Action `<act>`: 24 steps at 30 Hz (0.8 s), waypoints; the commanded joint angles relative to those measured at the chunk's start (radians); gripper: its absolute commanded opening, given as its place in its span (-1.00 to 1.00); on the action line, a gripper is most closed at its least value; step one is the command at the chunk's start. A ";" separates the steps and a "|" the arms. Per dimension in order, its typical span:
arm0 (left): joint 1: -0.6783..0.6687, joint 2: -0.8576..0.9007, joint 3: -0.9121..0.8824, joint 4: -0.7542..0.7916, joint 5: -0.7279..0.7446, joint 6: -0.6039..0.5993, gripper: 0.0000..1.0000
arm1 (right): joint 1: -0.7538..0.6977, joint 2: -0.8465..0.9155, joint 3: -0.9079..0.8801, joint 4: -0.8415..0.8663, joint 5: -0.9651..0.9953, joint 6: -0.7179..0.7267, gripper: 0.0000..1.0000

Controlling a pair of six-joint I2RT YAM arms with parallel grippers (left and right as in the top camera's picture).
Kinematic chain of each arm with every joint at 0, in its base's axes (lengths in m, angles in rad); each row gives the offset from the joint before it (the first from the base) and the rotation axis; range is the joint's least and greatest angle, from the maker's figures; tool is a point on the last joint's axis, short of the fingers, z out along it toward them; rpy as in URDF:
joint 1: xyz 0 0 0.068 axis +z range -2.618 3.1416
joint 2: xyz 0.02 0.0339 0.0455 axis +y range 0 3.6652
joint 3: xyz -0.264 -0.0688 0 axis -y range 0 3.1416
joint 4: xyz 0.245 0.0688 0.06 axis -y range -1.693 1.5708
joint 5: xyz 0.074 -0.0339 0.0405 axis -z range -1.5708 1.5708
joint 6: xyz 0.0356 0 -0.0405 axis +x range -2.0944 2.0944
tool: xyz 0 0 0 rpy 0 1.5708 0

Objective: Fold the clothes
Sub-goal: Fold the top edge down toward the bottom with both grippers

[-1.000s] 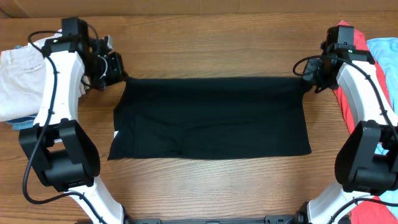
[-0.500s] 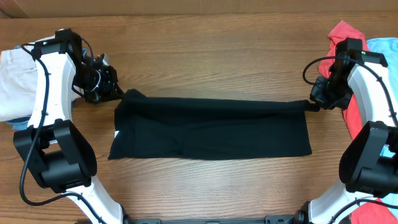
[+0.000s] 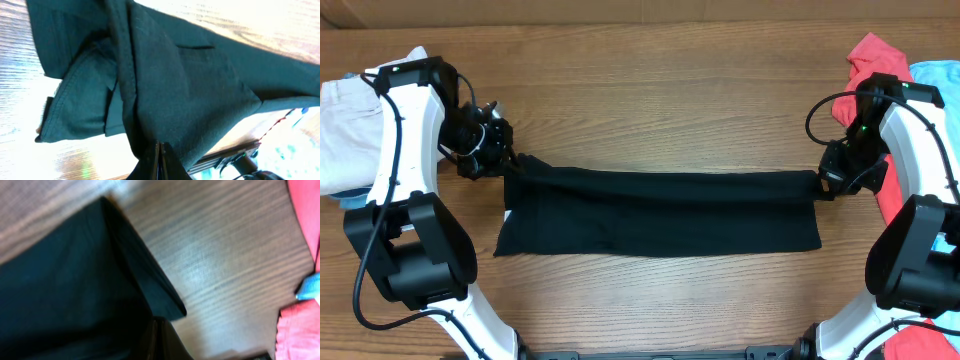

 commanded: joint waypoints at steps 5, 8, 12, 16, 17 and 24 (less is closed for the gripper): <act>-0.010 -0.031 -0.109 -0.008 -0.066 0.043 -0.92 | -0.008 -0.037 0.007 -0.056 0.023 -0.023 -0.92; -0.011 -0.031 -0.156 0.002 -0.062 0.041 -0.91 | -0.008 -0.037 -0.024 -0.054 0.015 -0.023 -0.92; -0.013 -0.031 -0.205 0.010 -0.064 0.045 -0.92 | -0.008 -0.037 -0.066 -0.034 0.008 -0.023 -0.92; -0.014 -0.031 -0.235 0.029 -0.067 0.045 -0.92 | -0.008 -0.037 -0.098 -0.018 0.009 -0.023 -0.92; -0.015 -0.031 -0.239 0.034 -0.067 0.045 -0.92 | -0.008 -0.037 -0.101 -0.016 0.008 -0.023 -0.92; -0.016 -0.031 -0.240 0.048 -0.090 0.043 -0.92 | -0.008 -0.037 -0.101 -0.005 0.009 -0.023 -0.92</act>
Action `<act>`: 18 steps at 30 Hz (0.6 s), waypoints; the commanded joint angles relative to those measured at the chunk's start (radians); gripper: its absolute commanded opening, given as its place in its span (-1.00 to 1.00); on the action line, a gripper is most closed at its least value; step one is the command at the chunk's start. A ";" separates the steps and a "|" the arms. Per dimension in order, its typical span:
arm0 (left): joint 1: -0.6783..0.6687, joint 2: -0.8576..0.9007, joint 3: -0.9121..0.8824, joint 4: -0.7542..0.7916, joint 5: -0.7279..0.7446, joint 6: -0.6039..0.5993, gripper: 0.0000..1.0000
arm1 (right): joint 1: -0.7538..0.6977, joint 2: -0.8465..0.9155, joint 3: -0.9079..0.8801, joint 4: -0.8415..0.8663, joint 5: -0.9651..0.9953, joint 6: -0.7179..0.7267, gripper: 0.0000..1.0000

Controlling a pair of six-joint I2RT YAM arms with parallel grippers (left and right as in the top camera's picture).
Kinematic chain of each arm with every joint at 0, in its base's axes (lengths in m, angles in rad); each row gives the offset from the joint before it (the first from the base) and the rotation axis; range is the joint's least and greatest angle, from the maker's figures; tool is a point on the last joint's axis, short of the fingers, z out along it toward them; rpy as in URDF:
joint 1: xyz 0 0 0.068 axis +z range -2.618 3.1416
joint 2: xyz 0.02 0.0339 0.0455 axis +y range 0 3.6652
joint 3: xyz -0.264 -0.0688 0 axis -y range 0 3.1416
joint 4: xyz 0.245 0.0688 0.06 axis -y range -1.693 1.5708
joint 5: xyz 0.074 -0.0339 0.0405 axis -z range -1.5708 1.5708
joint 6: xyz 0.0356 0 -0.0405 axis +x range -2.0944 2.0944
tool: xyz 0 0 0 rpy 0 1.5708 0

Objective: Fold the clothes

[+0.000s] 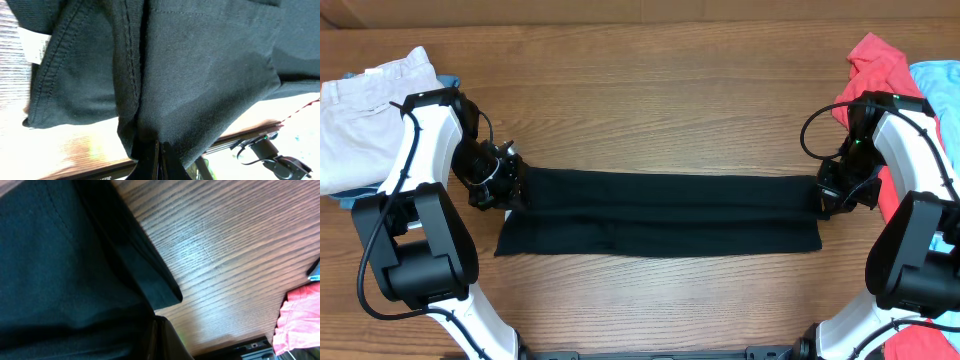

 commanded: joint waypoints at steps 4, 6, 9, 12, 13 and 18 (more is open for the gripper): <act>-0.007 -0.030 -0.007 0.012 -0.062 0.016 -0.92 | -0.008 -0.037 -0.003 0.004 0.010 -0.004 -0.92; -0.007 -0.030 -0.007 0.022 -0.062 0.015 -0.92 | -0.008 -0.037 -0.003 0.004 0.010 -0.004 -0.92; -0.007 -0.030 -0.008 0.026 -0.062 0.005 -0.91 | -0.008 -0.037 -0.003 0.007 0.010 -0.004 -0.92; -0.008 -0.030 -0.008 0.022 -0.062 0.004 -0.92 | -0.008 -0.037 -0.003 0.011 0.010 -0.004 -0.92; -0.009 -0.030 -0.011 0.010 -0.062 0.005 -0.92 | -0.008 -0.037 -0.003 0.014 0.010 -0.003 -0.92; -0.017 -0.030 -0.036 0.004 -0.107 -0.005 -0.92 | -0.008 -0.037 -0.003 0.023 0.010 -0.004 -0.92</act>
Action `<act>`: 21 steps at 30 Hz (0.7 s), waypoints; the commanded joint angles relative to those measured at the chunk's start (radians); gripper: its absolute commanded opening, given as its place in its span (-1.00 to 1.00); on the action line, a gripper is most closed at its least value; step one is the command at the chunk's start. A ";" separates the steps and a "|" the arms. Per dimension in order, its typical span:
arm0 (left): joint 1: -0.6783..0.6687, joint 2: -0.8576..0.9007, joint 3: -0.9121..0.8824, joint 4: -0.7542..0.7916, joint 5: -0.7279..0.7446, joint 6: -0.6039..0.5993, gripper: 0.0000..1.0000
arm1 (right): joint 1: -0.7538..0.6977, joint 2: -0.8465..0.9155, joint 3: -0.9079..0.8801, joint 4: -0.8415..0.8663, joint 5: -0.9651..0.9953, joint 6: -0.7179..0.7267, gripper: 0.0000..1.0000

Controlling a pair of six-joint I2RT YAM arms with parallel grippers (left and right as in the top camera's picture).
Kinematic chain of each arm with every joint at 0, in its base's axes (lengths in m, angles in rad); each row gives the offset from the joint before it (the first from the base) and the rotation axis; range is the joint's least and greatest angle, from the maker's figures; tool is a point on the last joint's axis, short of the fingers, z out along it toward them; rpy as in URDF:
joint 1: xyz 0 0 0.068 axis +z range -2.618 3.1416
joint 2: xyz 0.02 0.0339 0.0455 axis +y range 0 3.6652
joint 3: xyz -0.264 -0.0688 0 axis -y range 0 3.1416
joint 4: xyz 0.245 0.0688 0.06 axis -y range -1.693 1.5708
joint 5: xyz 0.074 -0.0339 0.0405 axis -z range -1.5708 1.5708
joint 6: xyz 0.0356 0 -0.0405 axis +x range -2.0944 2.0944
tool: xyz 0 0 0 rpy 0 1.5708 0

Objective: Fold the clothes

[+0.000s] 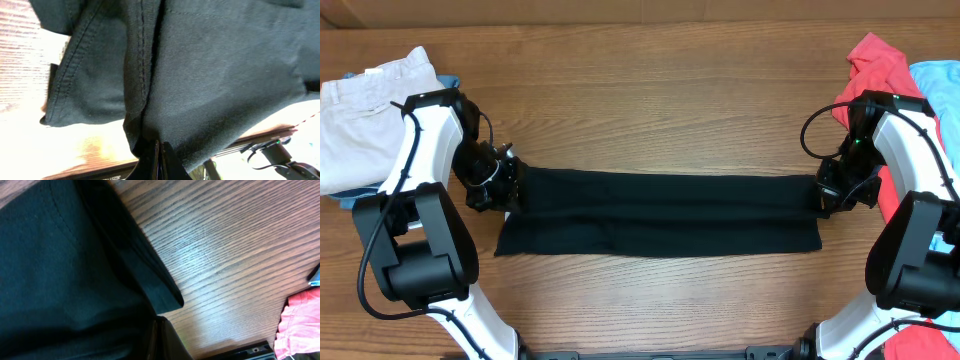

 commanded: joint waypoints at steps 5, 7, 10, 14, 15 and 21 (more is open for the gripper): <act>-0.018 -0.030 -0.071 0.002 -0.105 -0.014 -0.87 | -0.008 -0.037 -0.002 0.008 0.010 -0.004 -0.92; -0.018 -0.030 -0.079 0.002 -0.182 -0.067 -0.69 | -0.008 -0.037 -0.002 0.007 0.010 -0.004 -0.92; -0.017 -0.030 -0.076 0.017 -0.251 -0.127 -0.31 | -0.008 -0.037 -0.002 0.000 0.009 -0.004 -0.67; -0.018 -0.030 -0.076 0.056 -0.246 -0.148 -0.28 | -0.008 -0.037 -0.002 -0.011 0.010 -0.004 -0.58; -0.018 -0.030 -0.076 0.064 -0.245 -0.157 -0.29 | -0.008 -0.037 -0.002 -0.015 0.010 -0.004 -0.57; -0.018 -0.030 -0.075 0.115 -0.187 -0.165 -0.42 | -0.008 -0.037 -0.002 -0.026 0.009 -0.003 -0.42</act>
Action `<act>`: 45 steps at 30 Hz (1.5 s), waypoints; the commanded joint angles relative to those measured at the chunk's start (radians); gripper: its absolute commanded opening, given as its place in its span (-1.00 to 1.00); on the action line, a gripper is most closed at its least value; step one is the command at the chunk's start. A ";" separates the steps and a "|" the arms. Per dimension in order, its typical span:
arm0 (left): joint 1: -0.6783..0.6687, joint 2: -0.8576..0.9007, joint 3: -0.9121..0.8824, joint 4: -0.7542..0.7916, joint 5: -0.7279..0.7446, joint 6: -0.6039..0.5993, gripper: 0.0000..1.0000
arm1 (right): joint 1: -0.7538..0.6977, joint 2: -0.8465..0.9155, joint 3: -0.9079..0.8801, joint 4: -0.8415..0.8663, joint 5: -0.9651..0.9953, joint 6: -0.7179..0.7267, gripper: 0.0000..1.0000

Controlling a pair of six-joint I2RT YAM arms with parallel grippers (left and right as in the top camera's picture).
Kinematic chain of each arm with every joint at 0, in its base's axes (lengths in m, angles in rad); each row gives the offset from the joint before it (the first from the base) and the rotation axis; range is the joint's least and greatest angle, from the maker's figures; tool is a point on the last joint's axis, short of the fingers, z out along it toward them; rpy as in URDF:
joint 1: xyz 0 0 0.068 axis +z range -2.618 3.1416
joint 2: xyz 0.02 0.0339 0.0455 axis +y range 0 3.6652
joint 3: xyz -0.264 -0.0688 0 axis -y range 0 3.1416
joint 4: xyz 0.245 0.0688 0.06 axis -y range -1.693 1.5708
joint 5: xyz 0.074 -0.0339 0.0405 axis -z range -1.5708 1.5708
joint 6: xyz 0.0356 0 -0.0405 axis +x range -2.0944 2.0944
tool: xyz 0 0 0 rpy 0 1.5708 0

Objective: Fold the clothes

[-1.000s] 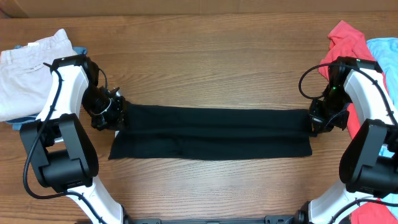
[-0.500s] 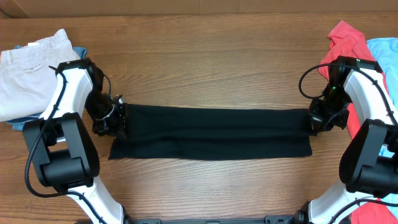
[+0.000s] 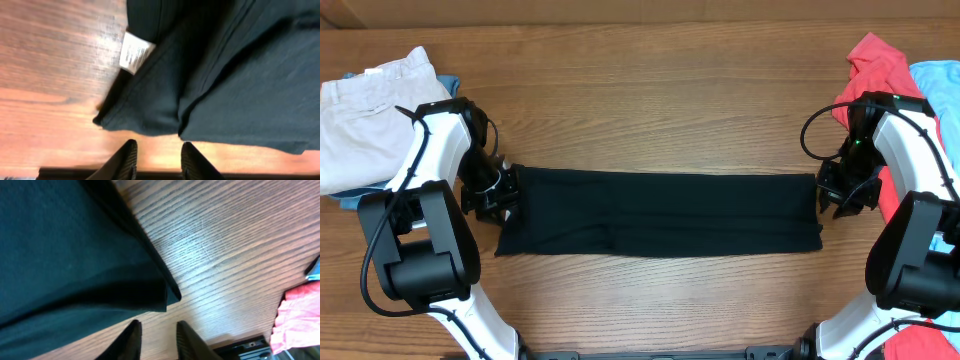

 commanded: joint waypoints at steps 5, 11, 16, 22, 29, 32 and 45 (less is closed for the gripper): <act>-0.002 -0.030 -0.001 0.040 0.095 -0.026 -0.46 | -0.007 -0.037 -0.002 -0.002 -0.004 0.002 -0.33; -0.002 -0.030 -0.001 0.062 0.098 -0.024 -0.42 | -0.009 -0.036 -0.003 0.024 -0.018 -0.017 -0.33; -0.002 -0.030 -0.001 0.066 0.098 -0.024 -0.41 | -0.009 -0.036 -0.053 0.095 -0.040 -0.028 -0.24; -0.002 -0.030 -0.001 0.071 0.098 -0.024 -0.40 | -0.009 -0.036 -0.178 0.246 -0.048 -0.027 0.05; -0.002 -0.030 -0.001 0.072 0.097 -0.021 -0.40 | -0.009 -0.036 -0.323 0.454 -0.138 -0.029 0.21; -0.002 -0.030 -0.001 0.072 0.097 -0.021 -0.40 | -0.008 -0.036 -0.366 0.503 -0.252 -0.067 0.09; -0.002 -0.030 -0.001 0.072 0.095 -0.021 -0.46 | -0.009 -0.036 -0.348 0.537 -0.325 -0.102 -0.92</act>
